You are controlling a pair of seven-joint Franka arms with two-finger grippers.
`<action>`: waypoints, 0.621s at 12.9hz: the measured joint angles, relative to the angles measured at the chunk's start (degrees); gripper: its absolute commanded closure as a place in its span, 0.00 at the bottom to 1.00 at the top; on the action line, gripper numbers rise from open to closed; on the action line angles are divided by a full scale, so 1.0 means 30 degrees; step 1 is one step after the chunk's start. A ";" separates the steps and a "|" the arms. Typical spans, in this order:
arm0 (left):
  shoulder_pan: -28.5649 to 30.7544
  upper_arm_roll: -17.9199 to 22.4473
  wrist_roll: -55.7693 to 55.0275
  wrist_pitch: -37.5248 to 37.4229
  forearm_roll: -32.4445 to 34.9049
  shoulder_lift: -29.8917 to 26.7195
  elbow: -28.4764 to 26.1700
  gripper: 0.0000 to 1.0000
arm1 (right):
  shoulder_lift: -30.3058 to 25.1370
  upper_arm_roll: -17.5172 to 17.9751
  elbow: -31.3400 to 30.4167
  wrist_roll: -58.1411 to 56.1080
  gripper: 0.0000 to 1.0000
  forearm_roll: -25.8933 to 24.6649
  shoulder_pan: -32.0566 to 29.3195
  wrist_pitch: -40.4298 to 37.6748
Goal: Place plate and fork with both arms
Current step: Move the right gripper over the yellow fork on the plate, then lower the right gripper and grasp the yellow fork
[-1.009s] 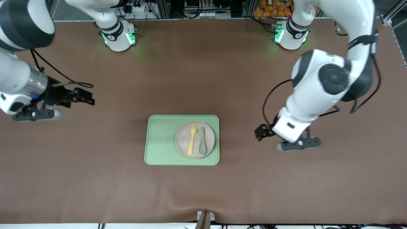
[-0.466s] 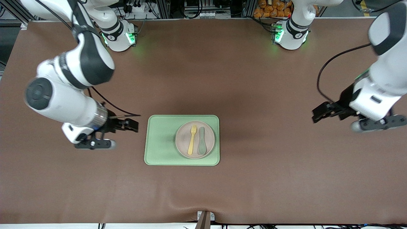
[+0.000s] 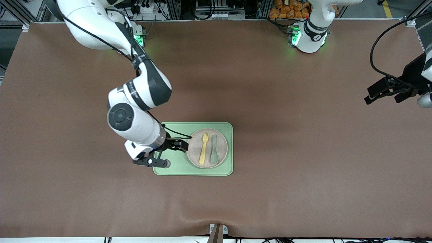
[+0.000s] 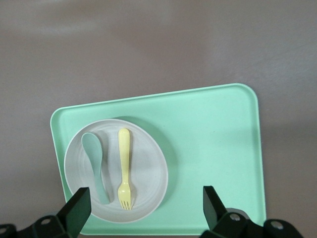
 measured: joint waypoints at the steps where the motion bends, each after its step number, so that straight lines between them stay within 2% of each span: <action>1: 0.0133 0.0003 0.0151 0.0015 0.0023 -0.0186 -0.0258 0.00 | 0.0183 -0.0008 0.0047 0.0271 0.00 -0.0011 0.0071 0.0086; 8: 0.0737 0.0005 0.1888 -0.0110 0.0683 -0.0354 -0.0187 0.00 | 0.1376 -0.0058 0.0206 0.1484 0.00 -0.0288 0.1177 0.0953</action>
